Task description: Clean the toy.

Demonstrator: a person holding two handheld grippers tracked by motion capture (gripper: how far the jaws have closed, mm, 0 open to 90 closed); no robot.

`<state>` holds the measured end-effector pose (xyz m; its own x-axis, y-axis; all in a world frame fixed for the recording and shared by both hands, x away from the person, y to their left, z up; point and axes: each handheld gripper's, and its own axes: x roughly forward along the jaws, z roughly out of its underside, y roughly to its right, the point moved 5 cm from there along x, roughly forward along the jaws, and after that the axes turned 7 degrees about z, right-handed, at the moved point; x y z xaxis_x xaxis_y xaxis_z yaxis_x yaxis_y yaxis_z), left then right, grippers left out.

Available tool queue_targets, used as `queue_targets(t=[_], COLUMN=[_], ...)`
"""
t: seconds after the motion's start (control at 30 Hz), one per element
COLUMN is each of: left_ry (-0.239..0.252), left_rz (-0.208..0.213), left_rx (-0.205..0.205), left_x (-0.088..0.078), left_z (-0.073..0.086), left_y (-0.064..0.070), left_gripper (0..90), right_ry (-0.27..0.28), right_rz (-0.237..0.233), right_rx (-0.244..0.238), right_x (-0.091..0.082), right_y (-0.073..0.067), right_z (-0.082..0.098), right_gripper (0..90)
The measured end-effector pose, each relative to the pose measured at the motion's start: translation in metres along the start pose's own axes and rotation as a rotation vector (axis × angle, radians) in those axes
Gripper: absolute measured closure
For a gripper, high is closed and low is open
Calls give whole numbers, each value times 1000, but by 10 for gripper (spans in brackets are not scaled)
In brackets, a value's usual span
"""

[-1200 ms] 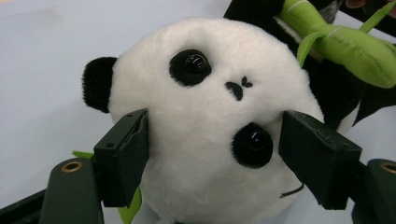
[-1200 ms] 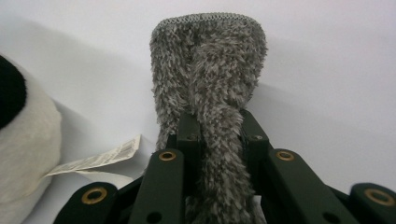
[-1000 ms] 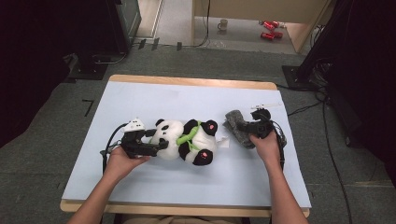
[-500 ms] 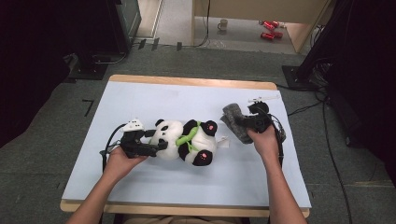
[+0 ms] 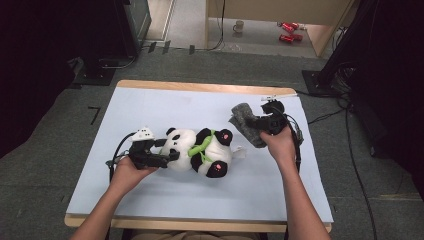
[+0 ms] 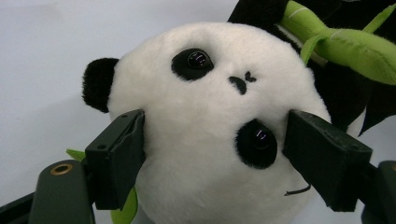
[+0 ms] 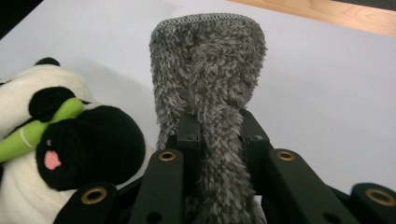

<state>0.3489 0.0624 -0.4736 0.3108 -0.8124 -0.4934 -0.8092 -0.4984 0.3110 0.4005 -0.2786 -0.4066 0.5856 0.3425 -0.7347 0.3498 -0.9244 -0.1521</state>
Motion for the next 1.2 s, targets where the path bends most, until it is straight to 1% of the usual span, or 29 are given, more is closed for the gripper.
queue_targets(t=[0.1, 0.23, 0.33, 0.5, 0.6, 0.63, 0.7, 0.77, 0.87, 0.93, 0.97, 1.07, 1.1, 1.13, 1.2], left_ry=[1, 1, -1, -15, -12, -13, -17, -16, -4, -15, -23, -7, -2, 3, 15], left_rz=[1, 3, -1, -17, -4, 0, 0, -5, 3, 3, -4, -29, -29, -24, -10], left_rx=[0, 9, 17, 20, 11, 7, 7, 23, 29, 42, 55, 71, 67, 59, 49], left_x=[0, 0, 0, -1, -2, -3, -5, -7, -8, -5, -1, 5, 5, 5, 5], left_z=[0, 1, 1, -1, -2, -3, -5, -6, -8, -8, -6, -3, -3, -3, -2], left_y=[0, 0, 1, 3, 2, 2, 1, 2, 5, 8, 9, 11, 11, 10, 8], left_gripper=[207, 208, 208, 231, 230, 228, 228, 230, 231, 209, 195, 164, 163, 163, 162], right_ry=[-2, -1, -2, 14, 5, 5, 2, -1, -10, -14, -15, -23, -25, -25, -31], right_rz=[-4, -7, -13, -33, -50, -52, -63, -72, -83, -94, -97, -108, -118, -118, -130], right_rx=[1, -13, -17, -47, -61, -65, -78, -84, -87, -95, -100, -123, -137, -137, -149], right_x=[-2, -5, -8, -11, -7, -7, -4, -1, 3, 5, 6, 10, 13, 13, 18], right_y=[-2, -9, -17, -35, -48, -50, -58, -66, -75, -82, -84, -96, -104, -104, -113], right_z=[-3, -12, -21, -39, -46, -47, -50, -52, -55, -58, -59, -62, -64, -64, -65], right_gripper=[754, 754, 755, 754, 754, 754, 754, 754, 755, 754, 754, 754, 754, 754, 755])
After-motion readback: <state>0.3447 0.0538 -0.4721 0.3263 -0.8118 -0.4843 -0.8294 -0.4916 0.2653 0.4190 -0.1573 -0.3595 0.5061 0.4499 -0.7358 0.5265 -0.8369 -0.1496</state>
